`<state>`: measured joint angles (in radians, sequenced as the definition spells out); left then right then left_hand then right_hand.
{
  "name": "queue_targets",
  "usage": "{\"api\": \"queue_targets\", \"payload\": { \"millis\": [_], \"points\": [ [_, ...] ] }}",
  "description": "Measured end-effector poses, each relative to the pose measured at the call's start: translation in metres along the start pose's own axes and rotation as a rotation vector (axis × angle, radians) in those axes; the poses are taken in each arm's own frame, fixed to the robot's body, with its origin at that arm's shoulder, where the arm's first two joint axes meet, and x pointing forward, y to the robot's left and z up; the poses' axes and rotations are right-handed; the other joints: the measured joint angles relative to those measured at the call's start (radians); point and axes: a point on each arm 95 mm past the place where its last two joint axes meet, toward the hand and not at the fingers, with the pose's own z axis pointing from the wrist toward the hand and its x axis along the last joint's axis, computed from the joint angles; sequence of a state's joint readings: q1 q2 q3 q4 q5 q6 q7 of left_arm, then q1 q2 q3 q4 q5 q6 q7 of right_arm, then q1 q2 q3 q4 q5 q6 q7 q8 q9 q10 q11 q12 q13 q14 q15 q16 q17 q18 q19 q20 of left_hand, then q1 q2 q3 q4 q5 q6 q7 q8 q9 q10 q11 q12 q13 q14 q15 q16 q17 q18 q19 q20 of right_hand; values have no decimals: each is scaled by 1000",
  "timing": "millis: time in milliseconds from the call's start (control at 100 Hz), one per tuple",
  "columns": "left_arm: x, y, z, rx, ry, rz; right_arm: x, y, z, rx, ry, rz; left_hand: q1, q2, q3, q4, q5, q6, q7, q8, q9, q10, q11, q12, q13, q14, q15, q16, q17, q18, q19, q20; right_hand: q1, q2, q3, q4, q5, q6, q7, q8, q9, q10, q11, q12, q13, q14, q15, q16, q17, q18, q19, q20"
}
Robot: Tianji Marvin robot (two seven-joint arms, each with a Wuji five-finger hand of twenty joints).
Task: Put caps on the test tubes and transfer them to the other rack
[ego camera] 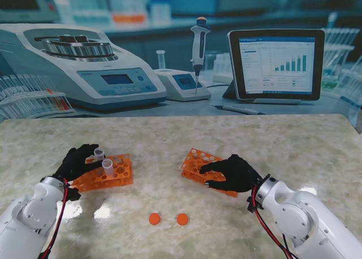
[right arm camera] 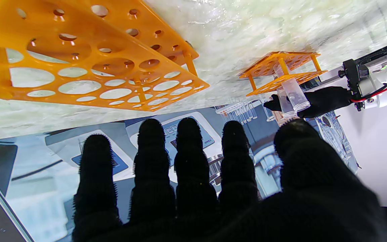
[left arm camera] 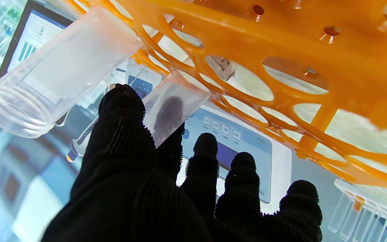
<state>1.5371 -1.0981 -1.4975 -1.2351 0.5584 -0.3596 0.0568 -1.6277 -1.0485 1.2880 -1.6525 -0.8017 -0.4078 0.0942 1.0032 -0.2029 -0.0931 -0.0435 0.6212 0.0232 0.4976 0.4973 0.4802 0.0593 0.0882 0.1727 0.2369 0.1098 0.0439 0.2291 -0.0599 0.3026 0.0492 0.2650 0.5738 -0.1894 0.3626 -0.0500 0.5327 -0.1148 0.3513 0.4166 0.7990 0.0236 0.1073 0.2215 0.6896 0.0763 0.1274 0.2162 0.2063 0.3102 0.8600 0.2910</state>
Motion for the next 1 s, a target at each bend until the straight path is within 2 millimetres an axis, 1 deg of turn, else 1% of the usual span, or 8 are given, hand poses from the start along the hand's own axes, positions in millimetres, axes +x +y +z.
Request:
{"api": "queue_targets", "payload": {
  "millis": [480, 1000],
  "points": [
    [6, -9, -2, 16, 16, 7, 0, 0, 0, 2, 1, 0, 0, 0, -4, -1, 0, -9, 0, 0, 0, 0, 0, -1, 0, -1, 0, -5, 0, -4, -1, -25, 0, 0, 0, 0, 0, 0, 0, 0, 0, 0, 0, 0, 0, 0, 0, 0, 0, 0, 0, 0],
    [16, -17, -4, 26, 67, 19, 0, 0, 0, 1, 3, 0, 0, 0, -4, -1, 0, -9, 0, 2, 0, 0, 0, -1, 0, -1, 0, -6, 0, -4, -1, -27, 0, 0, 0, 0, 0, 0, 0, 0, 0, 0, 0, 0, 0, 0, 0, 0, 0, 0, 0, 0]
  ]
}}
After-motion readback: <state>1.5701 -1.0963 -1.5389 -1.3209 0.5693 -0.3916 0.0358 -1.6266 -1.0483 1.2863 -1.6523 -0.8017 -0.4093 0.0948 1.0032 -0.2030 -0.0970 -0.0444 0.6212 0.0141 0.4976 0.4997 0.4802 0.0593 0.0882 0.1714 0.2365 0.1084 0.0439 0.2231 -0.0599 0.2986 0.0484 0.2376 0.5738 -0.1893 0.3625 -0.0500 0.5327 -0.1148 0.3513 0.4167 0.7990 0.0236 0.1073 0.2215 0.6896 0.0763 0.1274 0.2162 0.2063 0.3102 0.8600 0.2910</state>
